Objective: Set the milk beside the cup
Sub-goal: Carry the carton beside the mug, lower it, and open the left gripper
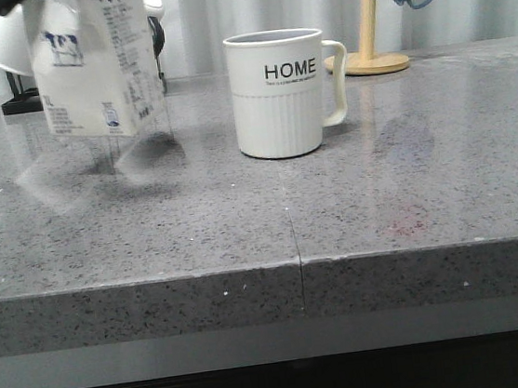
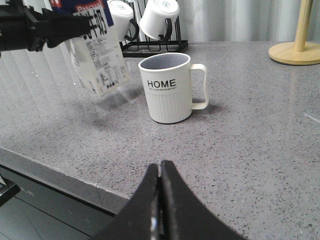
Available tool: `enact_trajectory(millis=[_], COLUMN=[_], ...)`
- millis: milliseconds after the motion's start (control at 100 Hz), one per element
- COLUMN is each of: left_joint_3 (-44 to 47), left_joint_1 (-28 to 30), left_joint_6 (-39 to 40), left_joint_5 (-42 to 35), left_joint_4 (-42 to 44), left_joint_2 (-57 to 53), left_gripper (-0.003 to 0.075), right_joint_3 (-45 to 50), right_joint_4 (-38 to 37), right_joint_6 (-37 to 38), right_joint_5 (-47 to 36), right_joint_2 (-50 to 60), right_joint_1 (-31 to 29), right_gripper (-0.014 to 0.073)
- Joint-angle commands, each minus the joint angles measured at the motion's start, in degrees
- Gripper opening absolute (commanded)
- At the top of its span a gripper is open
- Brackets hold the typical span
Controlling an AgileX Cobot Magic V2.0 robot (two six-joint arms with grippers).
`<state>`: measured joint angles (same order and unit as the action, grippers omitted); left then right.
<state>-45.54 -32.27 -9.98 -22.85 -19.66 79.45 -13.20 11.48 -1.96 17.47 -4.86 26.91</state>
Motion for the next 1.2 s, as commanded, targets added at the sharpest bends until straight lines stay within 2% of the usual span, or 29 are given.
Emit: enact_trajectory(millis=[0,340,890,980,1130,1190], left_joint_3=[-2.8,-6.5,-6.5,-6.5,-6.5,-6.5], left_joint_1=[-1.4,-3.8,-5.8,-5.8,-5.8,-5.8], left_joint_6=[-0.2,0.0,0.6,0.6,0.6,0.6], left_joint_5=[-5.8,-6.5,-6.4,-6.2,-6.2,-6.2], left_joint_4=[-0.2,-0.7,-2.4,-2.5,-3.0,-3.2], left_joint_2=[-0.1,4.7,6.9,6.9,6.9,6.9], left_gripper=[0.0222,0.0222,0.0228,0.0293,0.0527,0.0580], right_joint_3=[-1.6,-1.6,-1.6,-1.6,-1.6,-1.6], right_joint_4=[-0.2,-0.2,-0.2,-0.2,-0.2,-0.2], right_joint_6=[-0.5,-0.5,-0.5,-0.5,-0.5,-0.5], right_joint_5=[-4.4,-4.4,-4.4,-4.4,-4.4,-4.4], right_joint_2=[-0.6,-0.6,-0.6,-0.6,-0.6,-0.6], right_joint_1=[-0.2,-0.2,-0.2,-0.2,-0.2,-0.2], right_gripper=[-0.0024,-0.0024,-0.0024,-0.0024,-0.0024,-0.0024])
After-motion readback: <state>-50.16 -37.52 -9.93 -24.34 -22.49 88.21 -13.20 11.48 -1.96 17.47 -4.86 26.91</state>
